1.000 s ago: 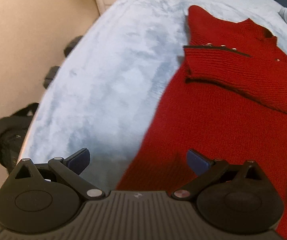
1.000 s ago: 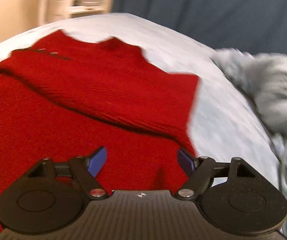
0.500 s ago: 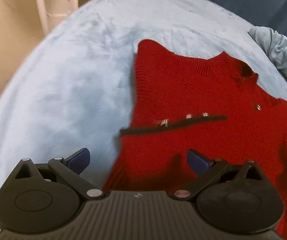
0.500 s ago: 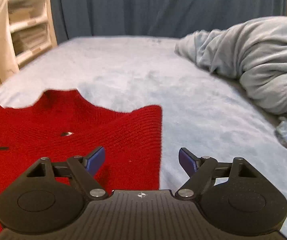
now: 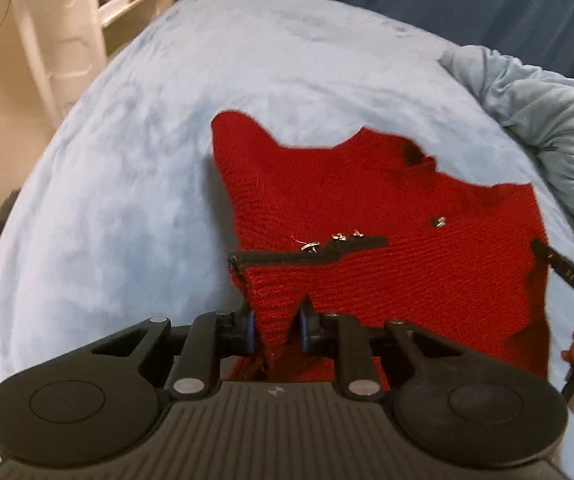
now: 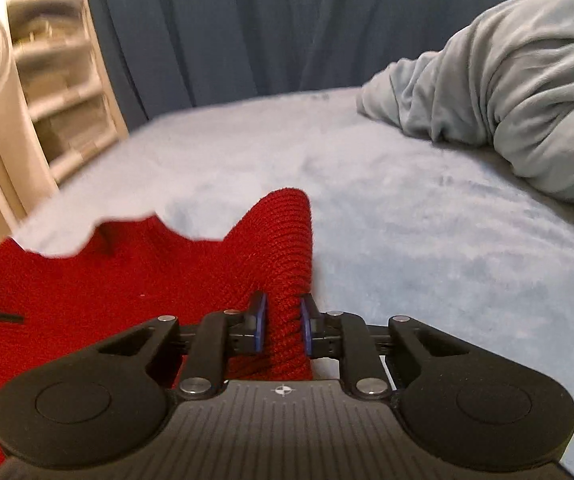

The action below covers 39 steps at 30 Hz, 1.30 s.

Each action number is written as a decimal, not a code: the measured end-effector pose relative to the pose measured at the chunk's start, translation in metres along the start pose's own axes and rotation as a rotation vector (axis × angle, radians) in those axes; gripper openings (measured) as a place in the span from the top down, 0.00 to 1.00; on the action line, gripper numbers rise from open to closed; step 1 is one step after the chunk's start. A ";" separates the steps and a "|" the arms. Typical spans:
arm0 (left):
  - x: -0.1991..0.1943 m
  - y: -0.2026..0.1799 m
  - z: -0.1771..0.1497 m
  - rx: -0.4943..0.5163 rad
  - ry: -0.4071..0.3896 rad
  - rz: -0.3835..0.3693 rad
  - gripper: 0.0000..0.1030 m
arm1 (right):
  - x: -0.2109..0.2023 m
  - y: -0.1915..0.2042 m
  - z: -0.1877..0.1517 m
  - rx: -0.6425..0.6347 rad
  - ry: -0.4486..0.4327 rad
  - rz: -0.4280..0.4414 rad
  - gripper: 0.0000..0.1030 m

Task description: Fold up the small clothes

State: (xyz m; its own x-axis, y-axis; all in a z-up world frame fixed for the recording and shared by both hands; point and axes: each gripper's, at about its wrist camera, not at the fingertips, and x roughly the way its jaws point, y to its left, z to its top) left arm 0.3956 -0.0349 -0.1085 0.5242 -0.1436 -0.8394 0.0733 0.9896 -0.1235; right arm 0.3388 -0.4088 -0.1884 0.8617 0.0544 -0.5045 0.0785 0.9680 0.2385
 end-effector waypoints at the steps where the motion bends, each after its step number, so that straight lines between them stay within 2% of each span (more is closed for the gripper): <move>1: 0.000 -0.001 0.004 0.007 -0.001 0.010 0.79 | 0.002 -0.005 -0.002 0.025 0.004 -0.007 0.83; 3: 0.011 0.001 0.005 0.021 0.024 0.045 0.78 | 0.009 -0.015 -0.006 0.077 0.030 -0.020 0.84; 5: 0.033 0.013 -0.005 0.012 0.073 0.082 0.78 | 0.013 -0.021 -0.010 0.113 0.052 -0.031 0.93; 7: 0.049 0.030 -0.019 -0.023 0.138 0.093 0.78 | 0.015 -0.026 -0.011 0.136 0.059 -0.041 0.94; 11: 0.052 0.052 -0.031 -0.106 0.126 0.046 0.78 | 0.012 -0.029 -0.013 0.111 0.073 -0.051 0.97; 13: 0.049 0.049 -0.030 -0.088 0.115 0.057 0.80 | 0.007 -0.029 -0.010 0.117 0.070 -0.048 0.97; 16: 0.042 0.040 -0.026 -0.045 0.088 0.074 0.86 | 0.003 -0.027 -0.003 0.139 0.066 -0.040 0.90; 17: 0.038 0.037 -0.025 -0.035 0.081 0.077 0.93 | 0.003 -0.023 -0.001 0.127 0.066 -0.031 0.76; 18: 0.034 0.035 -0.024 -0.032 0.077 0.077 0.93 | 0.002 -0.017 0.000 0.109 0.066 -0.035 0.68; 19: 0.028 0.030 -0.022 -0.031 0.076 0.076 0.93 | 0.002 -0.012 0.001 0.092 0.061 -0.047 0.54; 20: 0.018 0.023 -0.020 -0.015 0.059 0.072 0.93 | 0.002 -0.007 0.001 0.079 0.053 -0.053 0.51; 22: -0.001 0.009 -0.016 0.029 0.021 0.053 0.93 | 0.003 -0.001 0.001 0.077 0.051 -0.035 0.52; 25: -0.028 -0.012 -0.002 0.089 -0.043 -0.034 0.93 | 0.006 0.004 0.001 0.096 0.055 -0.018 0.49; 27: -0.040 -0.026 0.012 0.134 -0.091 -0.089 0.93 | 0.010 0.009 0.001 0.085 0.054 -0.036 0.39; 29: -0.042 -0.037 0.030 0.159 -0.123 -0.103 0.93 | 0.016 0.017 0.001 0.052 0.052 -0.060 0.24; 31: -0.040 -0.043 0.044 0.172 -0.159 -0.102 0.93 | 0.027 0.026 0.000 0.010 0.062 -0.066 0.19; 33: -0.035 -0.043 0.056 0.160 -0.165 -0.100 0.93 | 0.042 0.036 -0.003 -0.047 0.103 -0.063 0.17; 34: -0.033 -0.043 0.059 0.152 -0.164 -0.104 0.93 | 0.048 0.042 -0.006 -0.102 0.106 -0.101 0.23; 35: -0.030 -0.042 0.062 0.148 -0.163 -0.101 0.93 | 0.053 0.048 -0.011 -0.174 0.103 -0.160 0.50; 36: -0.027 -0.043 0.064 0.151 -0.161 -0.096 0.93 | 0.056 0.050 -0.013 -0.225 0.093 -0.209 0.68; 37: -0.025 -0.041 0.067 0.153 -0.159 -0.092 0.93 | 0.052 0.043 -0.011 -0.204 0.082 -0.208 0.82; 39: -0.020 -0.036 0.070 0.154 -0.156 -0.093 0.93 | 0.038 0.021 -0.003 -0.069 0.053 -0.166 0.86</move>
State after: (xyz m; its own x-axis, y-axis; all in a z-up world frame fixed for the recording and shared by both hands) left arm 0.4417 -0.0675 -0.0504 0.6329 -0.2440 -0.7348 0.2500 0.9626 -0.1043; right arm 0.3718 -0.3853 -0.2056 0.8121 -0.0964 -0.5754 0.1815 0.9791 0.0921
